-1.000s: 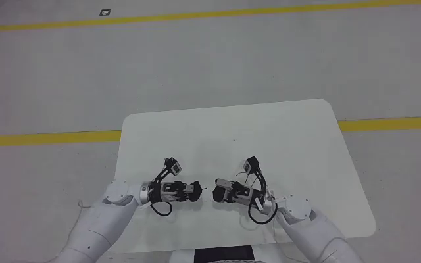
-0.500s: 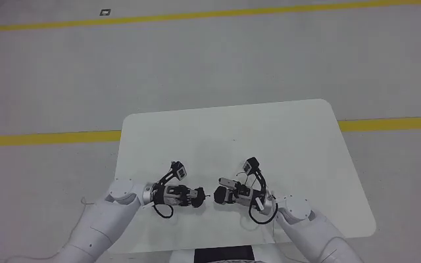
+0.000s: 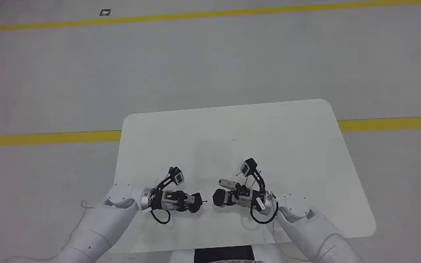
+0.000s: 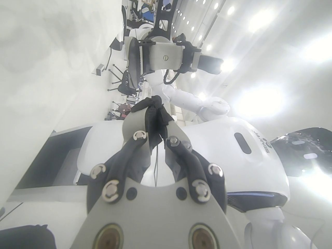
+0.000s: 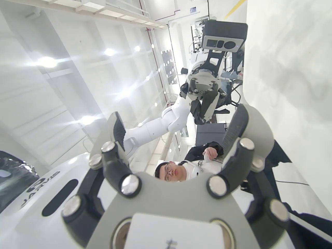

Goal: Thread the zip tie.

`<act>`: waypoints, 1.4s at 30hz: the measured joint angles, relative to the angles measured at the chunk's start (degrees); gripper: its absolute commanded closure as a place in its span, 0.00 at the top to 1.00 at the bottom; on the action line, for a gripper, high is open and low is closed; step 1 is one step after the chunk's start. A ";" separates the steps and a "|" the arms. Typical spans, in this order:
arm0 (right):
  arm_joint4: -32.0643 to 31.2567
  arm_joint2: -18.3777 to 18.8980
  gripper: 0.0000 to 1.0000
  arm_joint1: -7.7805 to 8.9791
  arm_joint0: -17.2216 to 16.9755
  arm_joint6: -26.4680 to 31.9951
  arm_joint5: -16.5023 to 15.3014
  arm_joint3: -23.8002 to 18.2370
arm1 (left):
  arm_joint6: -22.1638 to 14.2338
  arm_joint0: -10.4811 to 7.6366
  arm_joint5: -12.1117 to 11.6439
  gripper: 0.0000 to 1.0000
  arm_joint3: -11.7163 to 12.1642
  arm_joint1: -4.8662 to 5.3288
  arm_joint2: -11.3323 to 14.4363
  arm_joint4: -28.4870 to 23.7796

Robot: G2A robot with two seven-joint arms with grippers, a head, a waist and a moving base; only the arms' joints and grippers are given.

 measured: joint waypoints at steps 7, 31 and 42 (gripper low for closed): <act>-4.25 -0.58 0.30 0.22 0.12 -1.56 1.89 -0.71 | 0.00 0.00 0.00 0.00 0.00 0.00 0.00 0.00; -4.65 -2.38 0.12 0.46 -0.12 0.53 0.44 -0.12 | 0.00 0.00 0.00 0.00 0.00 0.00 0.00 0.00; -5.30 -3.06 0.09 0.60 -0.16 0.46 0.30 -0.20 | 0.00 0.00 0.00 0.00 0.00 0.00 0.00 0.00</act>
